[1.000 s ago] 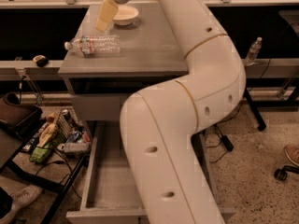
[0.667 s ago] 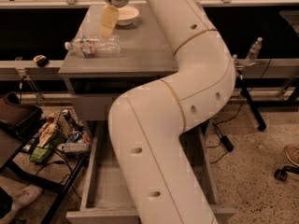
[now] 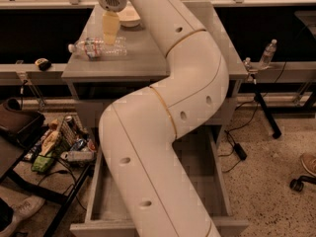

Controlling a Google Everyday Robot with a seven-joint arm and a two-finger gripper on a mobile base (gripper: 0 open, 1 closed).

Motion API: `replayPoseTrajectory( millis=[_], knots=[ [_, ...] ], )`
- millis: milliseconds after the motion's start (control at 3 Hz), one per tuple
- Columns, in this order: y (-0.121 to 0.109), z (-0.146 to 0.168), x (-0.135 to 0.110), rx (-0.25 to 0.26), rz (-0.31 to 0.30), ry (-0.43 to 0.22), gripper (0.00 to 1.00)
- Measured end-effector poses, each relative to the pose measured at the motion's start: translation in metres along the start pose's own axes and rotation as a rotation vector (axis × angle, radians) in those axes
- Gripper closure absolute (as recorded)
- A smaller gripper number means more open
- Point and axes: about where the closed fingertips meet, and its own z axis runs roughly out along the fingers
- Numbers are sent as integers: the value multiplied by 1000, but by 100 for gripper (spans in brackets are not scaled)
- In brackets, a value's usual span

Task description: Place water bottle into middle drawer

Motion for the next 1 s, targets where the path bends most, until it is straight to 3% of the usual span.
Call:
replayPoseTrajectory(
  millis=[667, 1000],
  knots=[
    [3, 46, -24, -15, -122, 71, 0],
    [16, 82, -19, -71, -148, 105, 15]
  ],
)
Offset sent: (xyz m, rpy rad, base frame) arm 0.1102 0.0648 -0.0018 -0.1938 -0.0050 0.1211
